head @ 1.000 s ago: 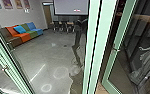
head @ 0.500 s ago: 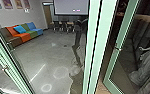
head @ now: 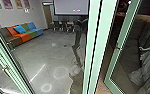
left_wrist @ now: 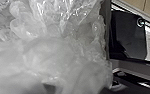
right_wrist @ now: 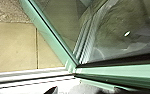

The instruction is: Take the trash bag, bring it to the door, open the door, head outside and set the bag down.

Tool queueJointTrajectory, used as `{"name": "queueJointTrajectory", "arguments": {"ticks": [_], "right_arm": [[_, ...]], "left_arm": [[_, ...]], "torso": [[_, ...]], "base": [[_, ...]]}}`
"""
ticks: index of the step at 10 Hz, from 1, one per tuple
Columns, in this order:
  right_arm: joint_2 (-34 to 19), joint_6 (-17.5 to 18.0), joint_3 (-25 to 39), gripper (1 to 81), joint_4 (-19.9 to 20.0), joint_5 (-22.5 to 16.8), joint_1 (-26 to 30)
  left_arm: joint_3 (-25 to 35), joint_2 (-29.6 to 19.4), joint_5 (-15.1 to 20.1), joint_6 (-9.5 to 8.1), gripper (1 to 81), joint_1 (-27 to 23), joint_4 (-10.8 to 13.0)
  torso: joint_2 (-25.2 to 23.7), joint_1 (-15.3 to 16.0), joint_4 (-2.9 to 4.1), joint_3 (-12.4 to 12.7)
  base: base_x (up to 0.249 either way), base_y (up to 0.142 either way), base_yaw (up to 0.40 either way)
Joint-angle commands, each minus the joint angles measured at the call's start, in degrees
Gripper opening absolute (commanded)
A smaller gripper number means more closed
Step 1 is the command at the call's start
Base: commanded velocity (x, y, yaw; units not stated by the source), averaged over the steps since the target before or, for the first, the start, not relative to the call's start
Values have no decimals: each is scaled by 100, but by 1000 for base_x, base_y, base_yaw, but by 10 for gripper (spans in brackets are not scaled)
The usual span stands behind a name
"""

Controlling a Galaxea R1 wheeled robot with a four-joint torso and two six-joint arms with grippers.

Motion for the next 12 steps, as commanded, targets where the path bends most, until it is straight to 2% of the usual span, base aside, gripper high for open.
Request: {"name": "queueJointTrajectory", "arguments": {"ticks": [1,2,3,7,9,12], "right_arm": [[-21,-45,1031,811,1347,-416,-977],[85,-45,1401,811,1514,-301,-1383],[278,-45,1664,811,1566,136,-1752],[1234,-36,1893,811,1681,1067,-2841],[1656,-53,1901,811,1628,1516,-3230],[1948,-203,1937,811,1470,1931,-3537]], "left_arm": [[23,-50,323,-3,10,-135,32],[23,-50,315,-3,10,-135,40],[23,-50,315,-3,10,-135,40],[5,-58,297,32,10,-135,49],[-4,-68,297,49,10,-135,49],[-4,-33,288,49,10,-135,58]], "torso": [[0,0,0,0],[0,0,0,0],[0,0,0,0],[0,0,0,2],[0,0,0,2],[0,-2,0,2]], "base": [[0,0,0],[0,0,0],[0,0,0],[0,0,0],[0,0,0],[0,0,0]]}}
